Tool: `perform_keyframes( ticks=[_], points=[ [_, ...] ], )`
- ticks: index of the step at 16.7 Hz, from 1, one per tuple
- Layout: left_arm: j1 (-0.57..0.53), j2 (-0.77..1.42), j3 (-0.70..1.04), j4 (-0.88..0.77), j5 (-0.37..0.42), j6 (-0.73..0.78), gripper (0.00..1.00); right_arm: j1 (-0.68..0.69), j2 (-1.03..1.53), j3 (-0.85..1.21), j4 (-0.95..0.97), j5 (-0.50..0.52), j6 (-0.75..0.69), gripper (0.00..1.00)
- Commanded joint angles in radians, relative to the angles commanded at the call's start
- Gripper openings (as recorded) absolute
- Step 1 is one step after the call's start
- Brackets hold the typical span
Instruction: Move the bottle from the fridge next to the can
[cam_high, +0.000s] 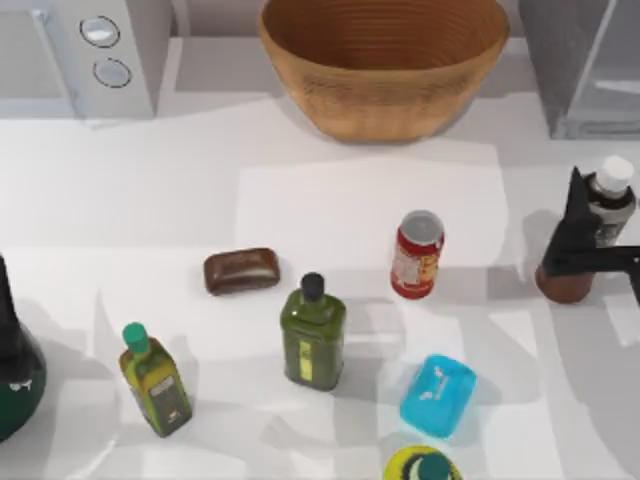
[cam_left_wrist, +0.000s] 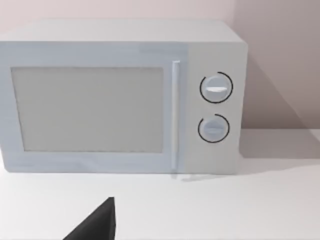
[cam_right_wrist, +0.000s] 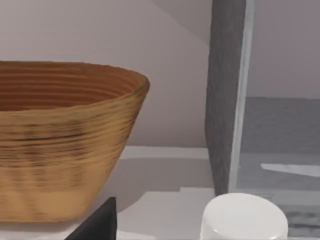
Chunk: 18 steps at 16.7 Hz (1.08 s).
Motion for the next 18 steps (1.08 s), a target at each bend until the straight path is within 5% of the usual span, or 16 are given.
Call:
perform_keyframes(
  ticks=[12,18],
  points=[
    [0.000,0.000,0.000,0.000,0.000,0.000,1.00,-0.280,-1.044,-0.168,-0.974,-0.301,0.017,1.00],
    [0.000,0.000,0.000,0.000,0.000,0.000,1.00,-0.377,-1.434,-0.187,-1.295,-0.372,0.008,1.00]
  ],
)
